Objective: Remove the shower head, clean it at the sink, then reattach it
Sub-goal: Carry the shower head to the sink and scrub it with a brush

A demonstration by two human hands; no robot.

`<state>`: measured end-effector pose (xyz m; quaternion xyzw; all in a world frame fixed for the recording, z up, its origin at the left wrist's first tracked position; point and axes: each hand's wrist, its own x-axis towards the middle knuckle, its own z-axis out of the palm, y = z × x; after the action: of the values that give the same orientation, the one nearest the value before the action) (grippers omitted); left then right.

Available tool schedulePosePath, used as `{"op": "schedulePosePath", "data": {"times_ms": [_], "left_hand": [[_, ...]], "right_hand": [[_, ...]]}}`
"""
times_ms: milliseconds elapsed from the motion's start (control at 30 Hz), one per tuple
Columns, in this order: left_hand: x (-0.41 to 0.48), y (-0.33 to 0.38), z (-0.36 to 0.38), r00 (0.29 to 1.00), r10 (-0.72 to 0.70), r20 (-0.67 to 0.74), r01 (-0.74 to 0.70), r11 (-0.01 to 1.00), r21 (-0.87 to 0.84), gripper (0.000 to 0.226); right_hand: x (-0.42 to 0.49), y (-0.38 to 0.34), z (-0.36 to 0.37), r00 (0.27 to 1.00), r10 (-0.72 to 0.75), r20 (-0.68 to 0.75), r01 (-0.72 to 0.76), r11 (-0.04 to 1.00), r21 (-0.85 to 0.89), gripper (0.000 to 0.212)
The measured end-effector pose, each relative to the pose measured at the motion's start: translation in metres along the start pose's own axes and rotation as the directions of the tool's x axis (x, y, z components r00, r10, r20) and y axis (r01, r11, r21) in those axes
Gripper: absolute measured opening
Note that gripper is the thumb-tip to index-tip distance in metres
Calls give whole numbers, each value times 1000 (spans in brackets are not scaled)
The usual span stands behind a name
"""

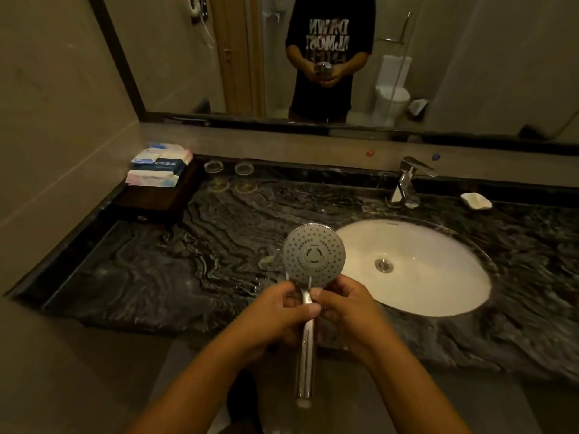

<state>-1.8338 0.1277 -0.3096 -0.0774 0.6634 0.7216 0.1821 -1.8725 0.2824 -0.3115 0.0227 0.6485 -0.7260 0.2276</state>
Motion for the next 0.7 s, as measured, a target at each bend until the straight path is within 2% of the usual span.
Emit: {"op": "schedulePosePath", "data": {"times_ms": [100,233,300,367,467,500,567,700], "left_hand": [[40,9,-47,997,-64,45,67,995,-70,24],[80,9,-105,985,-158,72,165,982,-91,25],[96,5,-129,979,-197,46,201,972,-119,25],[106,-2,-148,970,-242,-11,238,959,-154,26],[115,-10,-170,955,-283,-85,258,939,-226,22],[116,-12,-175,950,-298,-97,266,931,-250,19],[119,-15,-184,941,-317,-120,274,920,-281,17],[121,-20,-186,928,-336,-159,271,905,-327,19]], "right_hand": [[56,-3,15,998,59,38,-62,993,97,22],[119,6,35,990,97,107,-116,975,188,31],[148,12,45,992,109,60,-117,980,161,36],[172,19,55,992,105,-75,-103,994,28,33],[212,43,54,958,-12,-287,-88,939,-333,12],[225,52,51,950,-40,-309,-113,880,-461,7],[248,67,45,948,-25,-317,-198,735,-649,17],[275,85,38,961,69,-267,-262,533,-804,37]]}}
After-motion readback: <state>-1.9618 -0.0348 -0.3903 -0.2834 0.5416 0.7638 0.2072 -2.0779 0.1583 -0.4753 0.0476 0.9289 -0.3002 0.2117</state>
